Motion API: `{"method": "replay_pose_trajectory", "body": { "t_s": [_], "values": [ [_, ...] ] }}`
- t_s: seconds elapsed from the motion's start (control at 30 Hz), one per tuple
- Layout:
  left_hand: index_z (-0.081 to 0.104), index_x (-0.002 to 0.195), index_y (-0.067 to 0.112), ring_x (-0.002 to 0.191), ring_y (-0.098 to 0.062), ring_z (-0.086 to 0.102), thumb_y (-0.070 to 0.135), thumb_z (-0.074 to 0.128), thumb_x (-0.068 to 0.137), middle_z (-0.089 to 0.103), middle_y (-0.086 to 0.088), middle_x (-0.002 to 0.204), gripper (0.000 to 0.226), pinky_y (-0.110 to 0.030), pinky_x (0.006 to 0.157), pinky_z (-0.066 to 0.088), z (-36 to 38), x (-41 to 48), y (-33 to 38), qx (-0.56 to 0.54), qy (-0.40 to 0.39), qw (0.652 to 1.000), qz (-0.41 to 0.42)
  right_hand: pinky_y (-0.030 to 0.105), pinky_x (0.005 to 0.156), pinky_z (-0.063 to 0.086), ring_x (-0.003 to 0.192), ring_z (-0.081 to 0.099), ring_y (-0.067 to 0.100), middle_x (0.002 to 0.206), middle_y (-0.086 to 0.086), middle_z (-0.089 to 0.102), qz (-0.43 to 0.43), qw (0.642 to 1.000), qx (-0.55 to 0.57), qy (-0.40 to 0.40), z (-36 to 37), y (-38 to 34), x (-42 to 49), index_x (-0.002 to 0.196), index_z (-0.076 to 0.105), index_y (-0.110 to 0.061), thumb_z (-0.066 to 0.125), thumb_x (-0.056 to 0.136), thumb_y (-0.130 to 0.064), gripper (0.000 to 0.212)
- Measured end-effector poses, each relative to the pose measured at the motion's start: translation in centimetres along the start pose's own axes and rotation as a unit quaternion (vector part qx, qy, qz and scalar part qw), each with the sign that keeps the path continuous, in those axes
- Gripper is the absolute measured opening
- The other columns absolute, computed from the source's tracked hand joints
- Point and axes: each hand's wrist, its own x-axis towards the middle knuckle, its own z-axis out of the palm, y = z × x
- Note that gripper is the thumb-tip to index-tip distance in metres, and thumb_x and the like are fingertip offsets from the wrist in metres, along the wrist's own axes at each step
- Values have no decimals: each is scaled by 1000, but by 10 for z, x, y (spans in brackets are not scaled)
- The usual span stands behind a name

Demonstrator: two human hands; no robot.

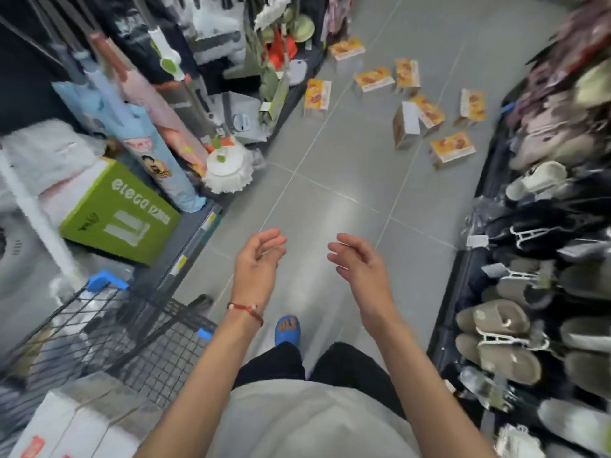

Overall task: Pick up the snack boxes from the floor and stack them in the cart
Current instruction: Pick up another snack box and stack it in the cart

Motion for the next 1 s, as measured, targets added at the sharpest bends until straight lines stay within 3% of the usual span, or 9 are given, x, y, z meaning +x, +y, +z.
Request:
{"method": "replay_pose_trajectory", "body": {
  "t_s": [0.13,0.43,0.73,0.93,1.0],
  "values": [
    [66,109,19,100,-12,65,-2,58,94,72,3,104,27,-17,77,46,43,34,24,25,-66,998,-8,30,96,53,97,73,9,112,-2,78,3,997,39,67,-23,-19,29,122,68,-20,59,102,-10,24],
    [67,114,14,99,-12,66,-4,53,95,72,-1,107,30,-9,72,47,178,128,79,108,-165,980,6,29,94,51,98,72,12,113,0,77,23,978,133,157,-91,-73,141,122,68,-18,57,103,-9,24],
    [69,106,21,95,-14,66,1,54,96,73,1,108,27,-33,94,49,354,213,151,89,-151,984,-39,28,96,51,102,71,13,113,-1,76,46,972,156,170,-193,-172,284,122,68,-19,56,102,-11,24],
    [69,107,20,102,-19,67,3,57,97,73,-1,109,23,-33,95,49,435,273,190,76,-154,984,-55,23,83,51,100,72,12,110,-3,78,67,968,157,181,-231,-223,369,121,69,-21,62,101,-16,22],
    [69,106,21,102,-20,67,3,56,98,73,-1,110,23,-29,89,51,457,303,197,75,-147,984,-64,23,83,51,99,72,11,109,-3,78,78,969,153,180,-237,-240,401,120,69,-20,61,101,-15,22]
  ]
}}
